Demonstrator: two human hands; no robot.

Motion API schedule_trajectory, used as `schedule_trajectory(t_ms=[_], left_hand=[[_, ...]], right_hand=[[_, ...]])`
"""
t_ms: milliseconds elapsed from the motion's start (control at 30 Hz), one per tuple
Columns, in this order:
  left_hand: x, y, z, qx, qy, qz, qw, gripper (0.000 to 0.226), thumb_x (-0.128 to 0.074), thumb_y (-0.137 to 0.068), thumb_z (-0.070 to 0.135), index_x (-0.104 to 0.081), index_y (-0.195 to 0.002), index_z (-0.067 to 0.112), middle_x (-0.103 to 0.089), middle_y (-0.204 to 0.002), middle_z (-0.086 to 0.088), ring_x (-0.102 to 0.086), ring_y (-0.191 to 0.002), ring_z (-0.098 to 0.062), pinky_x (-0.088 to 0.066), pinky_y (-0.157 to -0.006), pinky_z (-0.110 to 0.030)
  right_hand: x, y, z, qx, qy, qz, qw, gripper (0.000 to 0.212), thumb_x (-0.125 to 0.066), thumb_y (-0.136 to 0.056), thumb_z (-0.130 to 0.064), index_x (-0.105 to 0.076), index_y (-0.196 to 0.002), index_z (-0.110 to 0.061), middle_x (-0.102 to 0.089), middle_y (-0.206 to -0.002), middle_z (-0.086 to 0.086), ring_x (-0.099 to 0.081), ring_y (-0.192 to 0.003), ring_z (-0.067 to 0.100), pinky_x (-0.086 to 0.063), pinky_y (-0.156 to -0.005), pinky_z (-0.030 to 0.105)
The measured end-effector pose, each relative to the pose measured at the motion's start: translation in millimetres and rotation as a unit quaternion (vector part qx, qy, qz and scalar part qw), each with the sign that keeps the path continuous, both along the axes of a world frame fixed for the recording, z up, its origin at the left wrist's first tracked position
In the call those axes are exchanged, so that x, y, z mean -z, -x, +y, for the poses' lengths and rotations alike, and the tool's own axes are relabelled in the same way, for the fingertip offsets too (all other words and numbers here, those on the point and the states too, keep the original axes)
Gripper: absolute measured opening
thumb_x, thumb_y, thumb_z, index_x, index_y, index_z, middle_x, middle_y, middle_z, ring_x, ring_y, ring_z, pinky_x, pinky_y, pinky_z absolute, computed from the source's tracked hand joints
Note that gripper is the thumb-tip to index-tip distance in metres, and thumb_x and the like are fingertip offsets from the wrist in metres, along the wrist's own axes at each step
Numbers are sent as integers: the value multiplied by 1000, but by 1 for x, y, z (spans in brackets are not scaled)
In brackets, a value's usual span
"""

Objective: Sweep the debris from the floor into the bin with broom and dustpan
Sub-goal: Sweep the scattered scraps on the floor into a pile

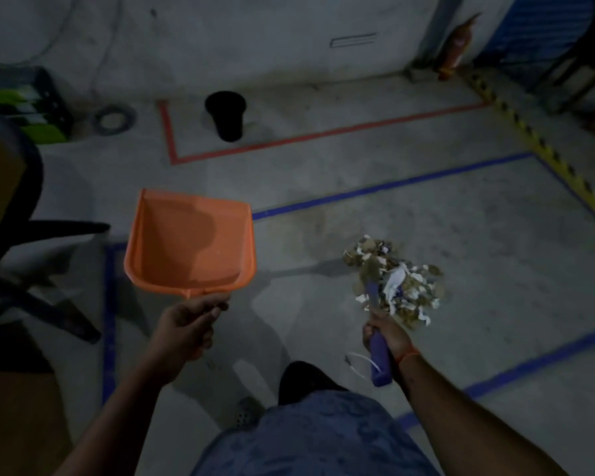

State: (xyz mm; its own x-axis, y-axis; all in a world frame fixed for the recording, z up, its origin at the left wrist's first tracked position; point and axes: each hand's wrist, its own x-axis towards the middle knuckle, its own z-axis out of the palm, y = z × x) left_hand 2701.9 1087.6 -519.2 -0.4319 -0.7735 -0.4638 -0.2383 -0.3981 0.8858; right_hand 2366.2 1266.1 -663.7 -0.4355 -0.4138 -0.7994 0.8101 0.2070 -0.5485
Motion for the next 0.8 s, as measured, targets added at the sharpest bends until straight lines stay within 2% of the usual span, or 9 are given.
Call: schedule_trajectory(t_ms=[100,200,267,333,400,467,533,667,800], left_hand=[[7,3,-18,21,-10,-5,1000,21,-52,-101,0,-69,-108,9,-51,-51,10,-37,-42,-7,-30,-39,-15],[17,5,-40,46,-8,-5,999,22,-54,-100,3,-73,-105,14,-51,-59,6,-38,-45,-10,-29,-45,-16],[22,7,-59,62,-9,-5,998,23,-56,-100,4,-75,-106,16,-55,-65,2,-40,-46,-10,-29,-49,-18],[25,12,-80,88,-13,-15,996,22,-57,-100,6,-74,-110,15,-52,-61,2,-41,-45,-10,-27,-47,-17],[24,21,-105,111,-13,-30,993,21,-57,-100,8,-73,-112,14,-49,-58,2,-41,-44,-10,-26,-45,-16],[21,32,-133,133,-11,-46,990,21,-55,-101,7,-71,-114,12,-50,-55,7,-41,-43,-8,-25,-44,-15],[17,44,-163,156,-2,-63,986,21,-54,-101,5,-68,-116,9,-50,-52,10,-40,-42,-7,-26,-41,-14],[12,67,-221,181,19,-90,979,21,-55,-101,6,-69,-116,11,-50,-52,9,-41,-42,-7,-27,-40,-14],[12,93,-268,202,3,-78,976,20,-54,-101,9,-68,-115,14,-53,-54,10,-41,-45,-9,-23,-43,-16]], right_hand=[[-18,-3,13,1,47,1,999,41,-41,-98,4,-45,-135,-15,-46,-58,8,-47,-41,12,-45,-39,23],[-37,-12,16,-34,45,55,997,38,-46,-95,7,-50,-128,-12,-51,-69,13,-55,-49,17,-49,-45,26],[-42,-15,9,-79,26,73,994,39,-49,-91,12,-55,-121,-12,-58,-81,16,-65,-67,28,-53,-52,30],[-36,-12,-6,-121,-37,86,988,46,-47,-85,20,-57,-117,-10,-59,-97,16,-66,-83,34,-54,-58,30],[-25,-4,-30,-167,-132,134,968,45,-41,-82,22,-60,-112,-6,-58,-97,17,-64,-71,29,-49,-53,29],[-10,4,-58,-197,-197,174,945,39,-42,-82,16,-63,-108,-3,-59,-76,19,-56,-52,24,-43,-47,28],[6,8,-85,-208,-219,178,937,34,-46,-84,11,-65,-108,-4,-59,-66,16,-51,-45,23,-42,-44,28],[31,8,-130,-186,-237,151,941,20,-56,-93,-2,-66,-110,-5,-60,-74,11,-51,-44,21,-45,-41,26],[39,9,-160,-145,-265,95,949,25,-50,-94,-1,-69,-110,-8,-57,-74,15,-51,-48,24,-44,-42,24]])
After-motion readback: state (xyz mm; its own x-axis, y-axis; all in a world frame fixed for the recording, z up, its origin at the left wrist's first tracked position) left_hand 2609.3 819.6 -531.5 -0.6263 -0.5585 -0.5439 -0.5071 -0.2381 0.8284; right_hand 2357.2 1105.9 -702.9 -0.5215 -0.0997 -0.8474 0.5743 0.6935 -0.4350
